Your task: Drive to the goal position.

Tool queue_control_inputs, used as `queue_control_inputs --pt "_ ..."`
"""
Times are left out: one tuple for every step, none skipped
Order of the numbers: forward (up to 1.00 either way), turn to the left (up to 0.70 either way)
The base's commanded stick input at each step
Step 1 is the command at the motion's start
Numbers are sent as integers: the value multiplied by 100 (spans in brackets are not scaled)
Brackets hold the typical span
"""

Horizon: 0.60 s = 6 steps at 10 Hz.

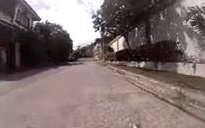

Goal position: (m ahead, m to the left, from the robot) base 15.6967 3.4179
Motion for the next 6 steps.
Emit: queue_control_inputs --pt "70 0" --pt "70 0" --pt "70 0" --pt "70 0" --pt "70 0" --pt "70 0"
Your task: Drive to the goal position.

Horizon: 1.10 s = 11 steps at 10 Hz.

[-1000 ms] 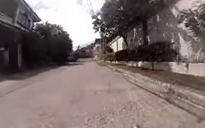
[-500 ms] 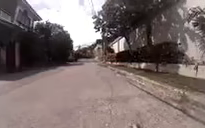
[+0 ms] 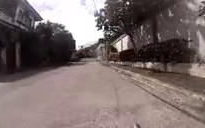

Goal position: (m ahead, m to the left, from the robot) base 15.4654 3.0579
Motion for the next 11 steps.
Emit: queue_control_inputs --pt "70 0" --pt "70 0" --pt "70 0" --pt "70 0" --pt "70 0" --pt "70 0" --pt "70 0" --pt "70 0" --pt "70 0" --pt "70 0" --pt "70 0"
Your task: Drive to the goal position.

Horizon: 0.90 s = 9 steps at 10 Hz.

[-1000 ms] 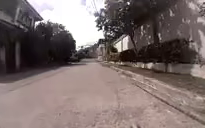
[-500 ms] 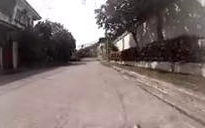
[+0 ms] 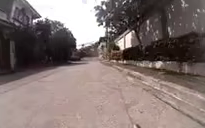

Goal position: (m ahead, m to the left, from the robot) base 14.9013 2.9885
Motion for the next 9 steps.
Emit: queue_control_inputs --pt "70 0" --pt "70 0" --pt "70 0" --pt "70 0" --pt "70 0" --pt "70 0" --pt "70 0" --pt "70 0" --pt "70 0"
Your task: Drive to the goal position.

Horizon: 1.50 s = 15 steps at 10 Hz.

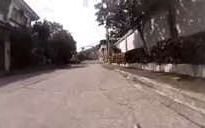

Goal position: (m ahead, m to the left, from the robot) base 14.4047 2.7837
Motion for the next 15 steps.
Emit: queue_control_inputs --pt "70 0" --pt "70 0" --pt "70 0" --pt "70 0" --pt "70 0" --pt "70 0" --pt "70 0" --pt "70 0" --pt "70 0" --pt "70 0" --pt "70 0" --pt "70 0" --pt "70 0" --pt "70 0" --pt "70 0"
